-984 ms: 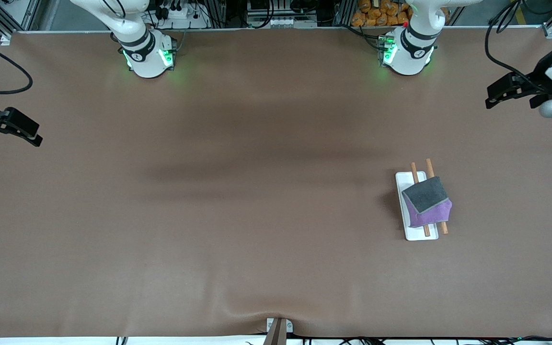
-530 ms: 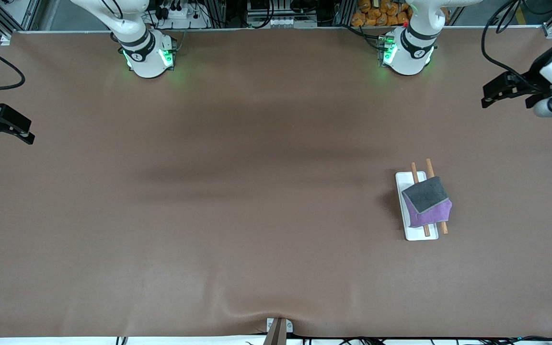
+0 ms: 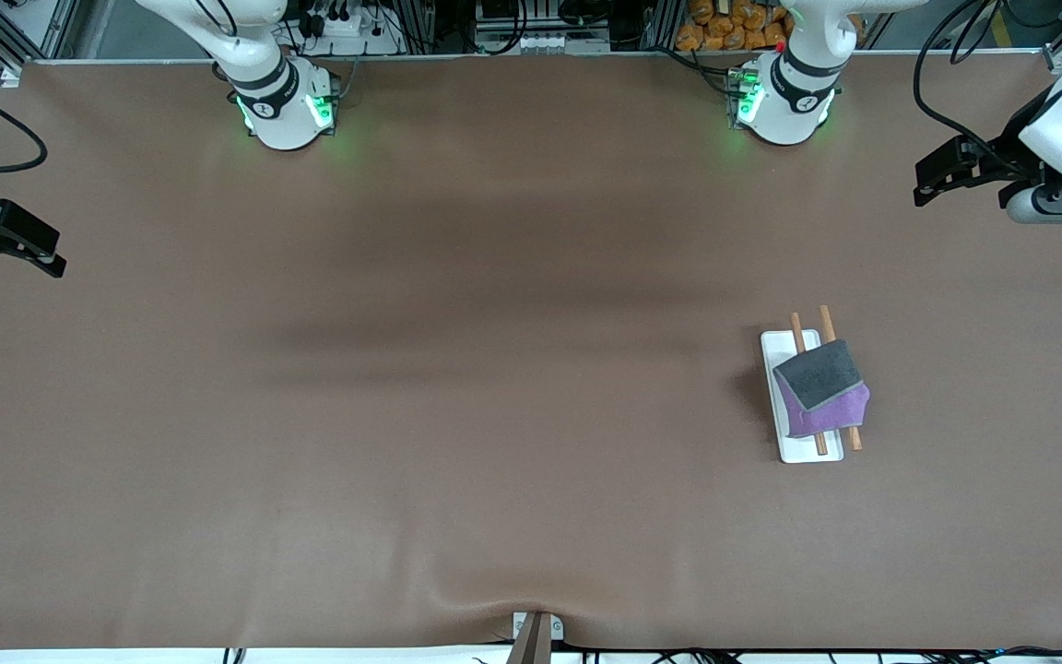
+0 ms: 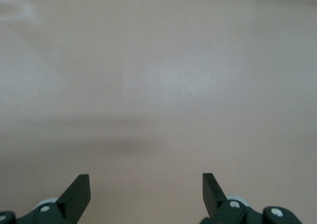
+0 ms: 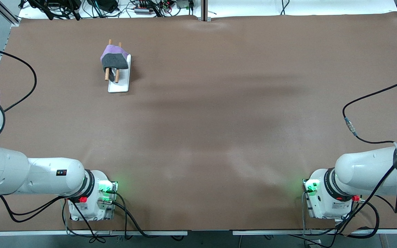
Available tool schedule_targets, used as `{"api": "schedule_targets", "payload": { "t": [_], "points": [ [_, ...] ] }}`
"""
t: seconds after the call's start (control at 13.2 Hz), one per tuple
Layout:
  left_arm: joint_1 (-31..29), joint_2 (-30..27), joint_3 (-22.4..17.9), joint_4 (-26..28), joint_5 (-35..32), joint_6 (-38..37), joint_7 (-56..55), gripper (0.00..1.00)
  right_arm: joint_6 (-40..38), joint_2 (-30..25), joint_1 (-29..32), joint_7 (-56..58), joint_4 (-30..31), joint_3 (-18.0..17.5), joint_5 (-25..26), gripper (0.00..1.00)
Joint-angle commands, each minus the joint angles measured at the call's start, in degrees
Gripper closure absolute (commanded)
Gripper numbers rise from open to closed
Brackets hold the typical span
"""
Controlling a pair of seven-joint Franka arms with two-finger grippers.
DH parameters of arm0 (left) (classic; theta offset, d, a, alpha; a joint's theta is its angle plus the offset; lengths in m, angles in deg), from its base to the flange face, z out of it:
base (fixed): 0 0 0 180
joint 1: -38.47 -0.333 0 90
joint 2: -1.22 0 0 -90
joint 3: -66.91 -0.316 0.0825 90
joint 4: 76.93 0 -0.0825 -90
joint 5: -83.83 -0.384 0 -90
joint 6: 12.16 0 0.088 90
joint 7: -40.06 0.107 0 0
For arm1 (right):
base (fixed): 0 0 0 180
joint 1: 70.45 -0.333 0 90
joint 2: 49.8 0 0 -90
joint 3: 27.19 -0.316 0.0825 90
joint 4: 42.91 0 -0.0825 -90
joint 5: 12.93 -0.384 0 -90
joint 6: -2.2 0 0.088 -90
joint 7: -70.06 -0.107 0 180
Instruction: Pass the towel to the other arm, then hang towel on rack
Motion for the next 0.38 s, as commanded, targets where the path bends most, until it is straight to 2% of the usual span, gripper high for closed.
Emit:
{"api": "schedule_targets", "payload": {
  "t": [0.0,0.3],
  "points": [
    [-0.38,0.52,-0.26,-2.1,-0.9,-0.7,-0.24,0.0,-0.63,0.31,1.12,1.04,-1.01,-0.6,-0.78,0.0],
    [-0.2,1.05,-0.17,-2.46,-1.35,-0.7,-0.94,0.0,-0.81,0.13,1.12,1.22,-1.01,-0.6,-1.13,0.0]
  ]
}}
